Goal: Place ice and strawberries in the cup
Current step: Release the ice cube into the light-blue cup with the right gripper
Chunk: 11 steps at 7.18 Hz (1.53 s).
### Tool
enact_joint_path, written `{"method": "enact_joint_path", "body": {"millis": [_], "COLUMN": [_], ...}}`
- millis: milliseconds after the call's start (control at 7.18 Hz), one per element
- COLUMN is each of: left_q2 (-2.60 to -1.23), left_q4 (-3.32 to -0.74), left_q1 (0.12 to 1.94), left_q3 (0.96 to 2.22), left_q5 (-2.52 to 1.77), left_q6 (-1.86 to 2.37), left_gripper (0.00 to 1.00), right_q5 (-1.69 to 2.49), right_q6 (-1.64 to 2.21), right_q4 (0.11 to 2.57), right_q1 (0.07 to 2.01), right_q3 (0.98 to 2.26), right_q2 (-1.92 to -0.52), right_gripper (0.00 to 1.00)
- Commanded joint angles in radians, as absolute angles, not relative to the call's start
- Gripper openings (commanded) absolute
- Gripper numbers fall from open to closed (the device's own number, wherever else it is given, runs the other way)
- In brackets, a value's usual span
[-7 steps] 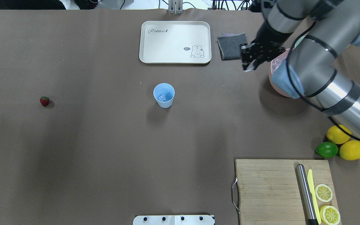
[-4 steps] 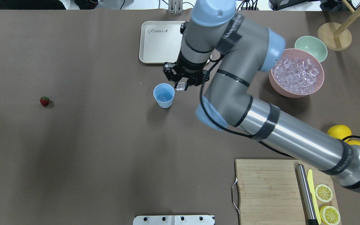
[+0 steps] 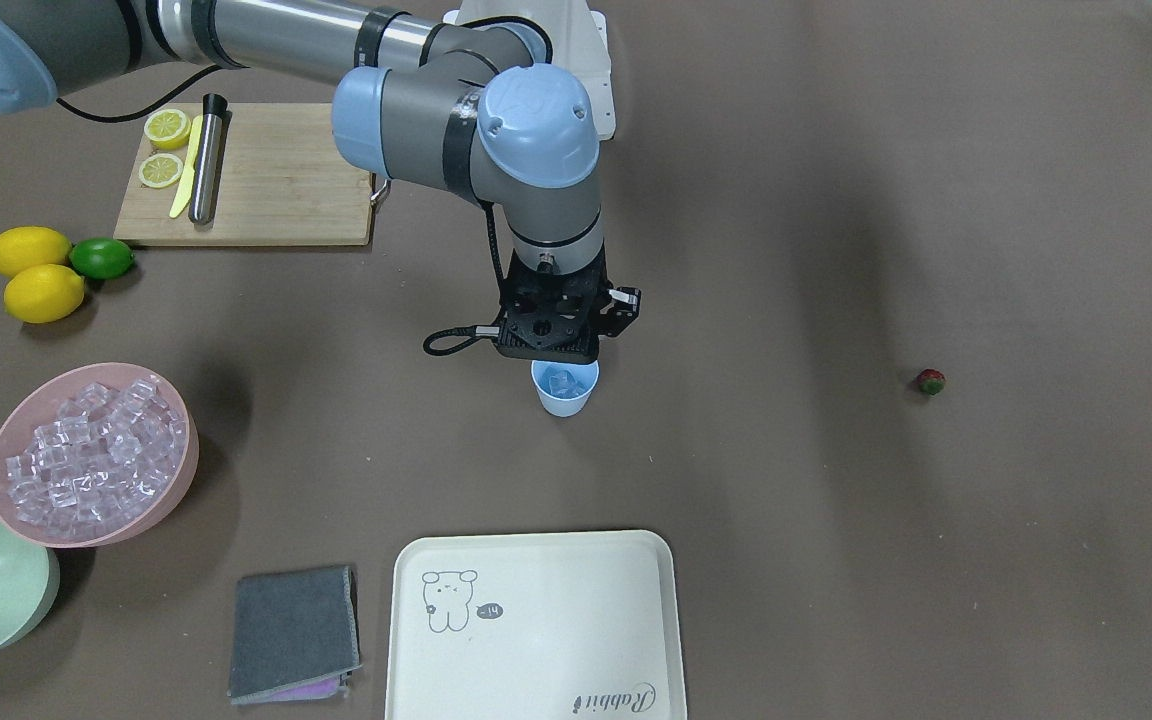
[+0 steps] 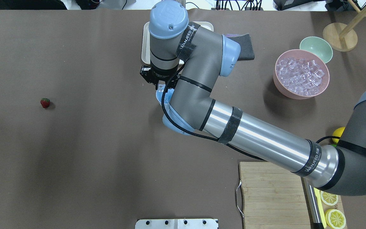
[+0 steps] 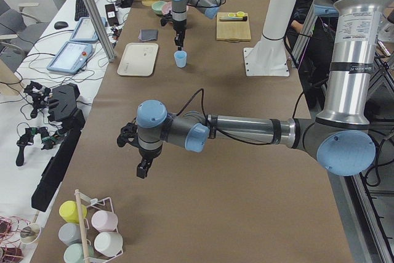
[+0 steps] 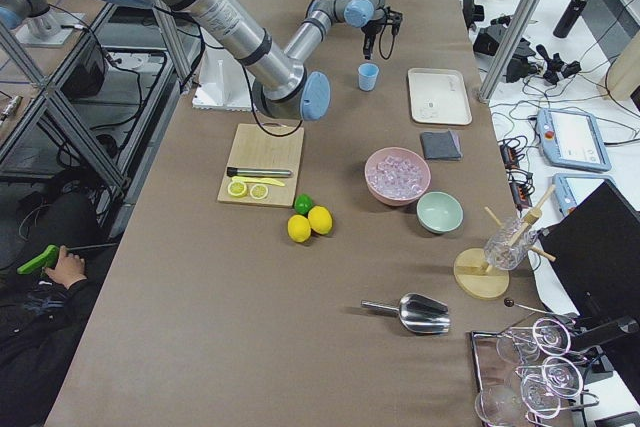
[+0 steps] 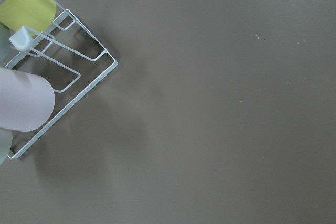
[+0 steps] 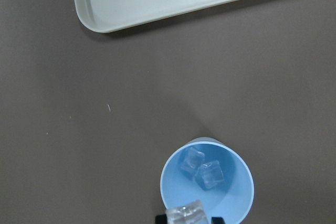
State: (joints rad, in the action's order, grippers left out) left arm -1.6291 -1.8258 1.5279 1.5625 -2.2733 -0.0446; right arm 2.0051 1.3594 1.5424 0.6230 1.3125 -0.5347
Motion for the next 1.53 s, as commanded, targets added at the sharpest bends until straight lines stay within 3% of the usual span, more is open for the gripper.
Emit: {"method": "enact_joint_path", "body": {"millis": [0,139,279,697,975,1114,1254,1393], "left_q2": [-1.629,-1.629,-1.629,-1.626,-1.612,-1.612,-1.617,-1.512], "left_q4": [-1.827,-1.825,-1.827,-1.842,-1.845,-1.844,-1.892,-2.18], "left_q1": [1.528,1.528,1.516,1.513,1.484,1.462,1.435,1.343], "left_q3": [1.563,1.563,1.563,1.622,1.713,1.748,1.767,1.791], "left_q5": [-2.273,-2.273,-2.273,-2.275,-2.275,-2.337,-2.391,-2.387], "left_q6": [-0.044,-0.044,-0.044,-0.044,-0.04,0.027,0.378,0.487], "left_gripper": [0.98,0.98,0.98,0.98,0.98,0.98,0.98,0.98], "right_q5": [1.999,1.987,1.947,2.053,2.069,2.074,2.082,2.129], "right_q6": [1.358,1.358,1.359,1.361,1.207,1.13,1.049,0.978], "right_q4": [1.542,1.542,1.542,1.603,1.66,1.658,1.658,1.649], "right_q1": [0.623,0.615,0.595,0.664,0.719,0.76,0.803,0.849], "right_q3": [1.301,1.286,1.295,1.415,1.723,1.812,1.863,1.876], "right_q2": [-0.54,-0.545,-0.566,-0.599,-0.848,-0.949,-1.007,-1.049], "right_gripper": [0.0,0.55,0.99,1.0,1.0,1.0,1.0,0.99]}}
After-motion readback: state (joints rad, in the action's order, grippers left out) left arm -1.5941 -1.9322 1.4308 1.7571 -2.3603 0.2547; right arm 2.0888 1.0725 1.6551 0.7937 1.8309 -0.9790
